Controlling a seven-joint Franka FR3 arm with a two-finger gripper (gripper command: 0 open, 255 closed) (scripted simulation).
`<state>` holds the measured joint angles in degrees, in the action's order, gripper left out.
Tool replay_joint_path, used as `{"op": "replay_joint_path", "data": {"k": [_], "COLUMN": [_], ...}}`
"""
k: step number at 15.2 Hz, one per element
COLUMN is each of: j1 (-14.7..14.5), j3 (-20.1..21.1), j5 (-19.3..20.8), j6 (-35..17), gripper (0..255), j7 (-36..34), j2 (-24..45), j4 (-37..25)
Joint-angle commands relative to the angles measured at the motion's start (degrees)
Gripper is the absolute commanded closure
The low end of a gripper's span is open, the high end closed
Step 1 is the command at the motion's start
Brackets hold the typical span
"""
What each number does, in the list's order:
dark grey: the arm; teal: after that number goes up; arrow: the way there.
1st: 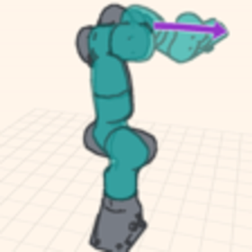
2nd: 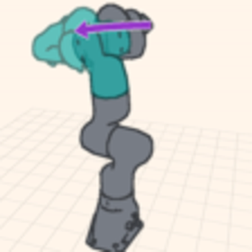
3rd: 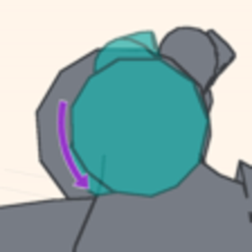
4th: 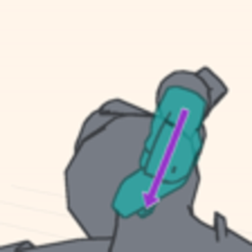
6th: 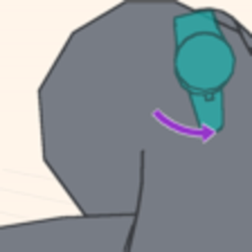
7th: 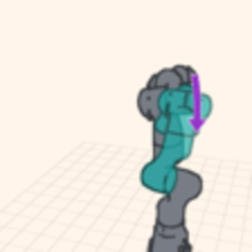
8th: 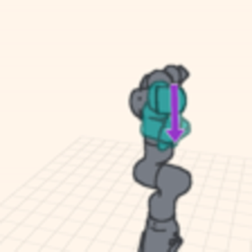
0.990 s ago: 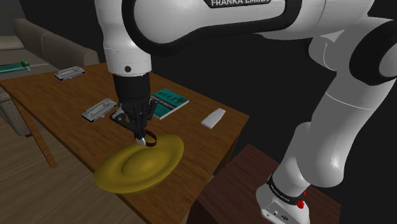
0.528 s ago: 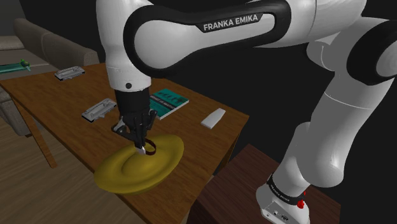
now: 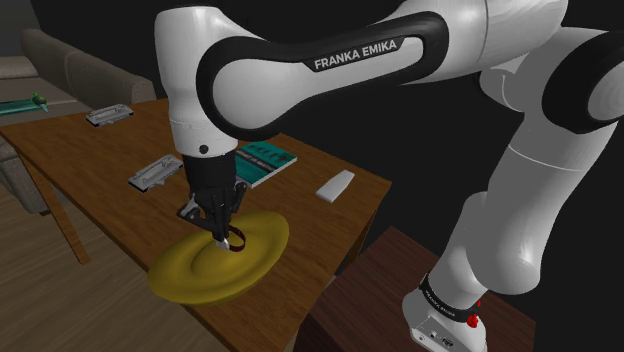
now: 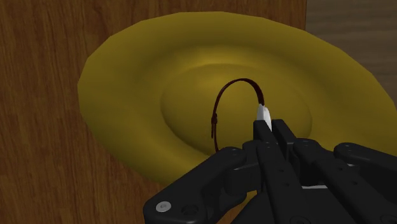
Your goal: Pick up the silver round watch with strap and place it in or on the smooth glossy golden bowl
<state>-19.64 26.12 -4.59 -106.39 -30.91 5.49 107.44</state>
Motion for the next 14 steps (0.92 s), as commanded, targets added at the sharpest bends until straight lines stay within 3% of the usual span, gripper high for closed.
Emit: {"op": "replay_joint_path", "data": {"k": [1,3,4,9,14], "j1": [0.0,0.0,0.0,0.0,0.28], "j3": [0.0,0.0,0.0,0.0,-0.22], "j5": [0.0,0.0,0.0,0.0,0.12], "j6": [-0.03,-0.02,-0.02,-0.02,7.24], "gripper": [255,255,0,0,0], "j7": [0.0,0.0,0.0,0.0,-0.09], "j2": [0.01,0.01,0.01,0.01,-0.1], "j4": [0.02,0.01,0.01,0.01,-7.13]}}
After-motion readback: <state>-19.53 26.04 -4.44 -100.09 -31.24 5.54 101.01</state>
